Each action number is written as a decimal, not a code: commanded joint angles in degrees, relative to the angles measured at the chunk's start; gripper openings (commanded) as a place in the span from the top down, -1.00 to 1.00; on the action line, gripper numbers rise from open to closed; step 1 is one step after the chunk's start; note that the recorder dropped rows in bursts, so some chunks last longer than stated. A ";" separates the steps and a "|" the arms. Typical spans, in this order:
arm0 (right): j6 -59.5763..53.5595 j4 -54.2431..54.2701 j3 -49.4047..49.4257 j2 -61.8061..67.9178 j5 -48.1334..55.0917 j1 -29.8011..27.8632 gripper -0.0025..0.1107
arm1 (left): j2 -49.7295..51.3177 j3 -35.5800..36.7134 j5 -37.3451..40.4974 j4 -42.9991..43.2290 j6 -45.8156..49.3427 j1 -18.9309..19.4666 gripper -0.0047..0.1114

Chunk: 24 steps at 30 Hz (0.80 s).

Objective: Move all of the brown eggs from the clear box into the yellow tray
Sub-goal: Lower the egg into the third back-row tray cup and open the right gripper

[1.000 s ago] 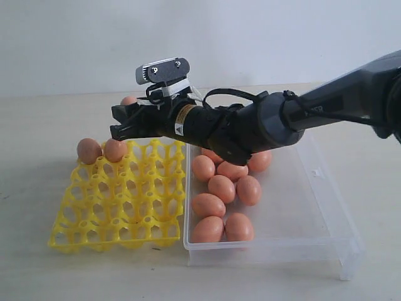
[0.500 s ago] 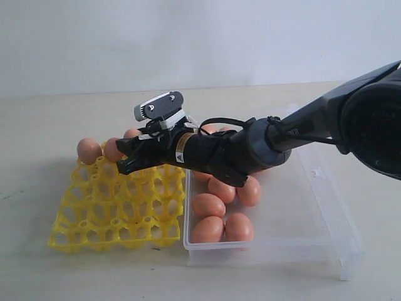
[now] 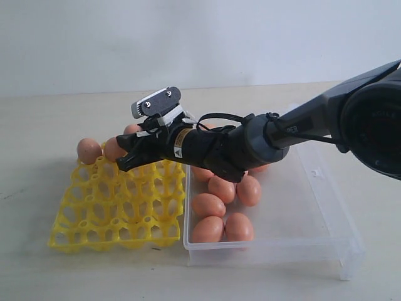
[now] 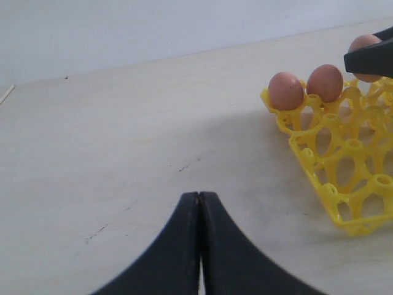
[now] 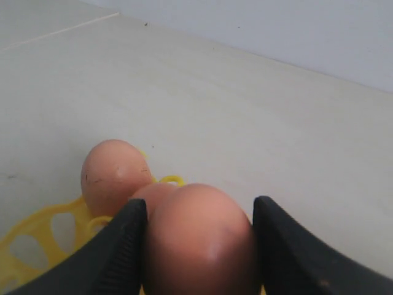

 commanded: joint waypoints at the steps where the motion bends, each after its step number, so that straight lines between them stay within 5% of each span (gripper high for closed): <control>1: -0.36 0.46 -0.42 -0.24 0.48 -0.08 0.38 | -0.32 -0.23 -0.35 -0.19 -0.32 -0.28 0.92; 8: -0.36 0.73 -0.42 -0.34 0.48 -0.08 -0.06 | -0.32 -0.23 -0.35 -0.19 -0.32 -0.28 0.92; 19: 3.14 0.76 -0.42 -3.53 2.00 -0.08 -0.06 | -0.32 -0.23 -0.35 -0.19 -0.32 -0.28 0.92; 24: 13.95 -2.94 0.13 -10.84 17.10 -0.08 0.12 | -0.32 -0.23 -0.35 -0.19 -0.32 -0.28 0.92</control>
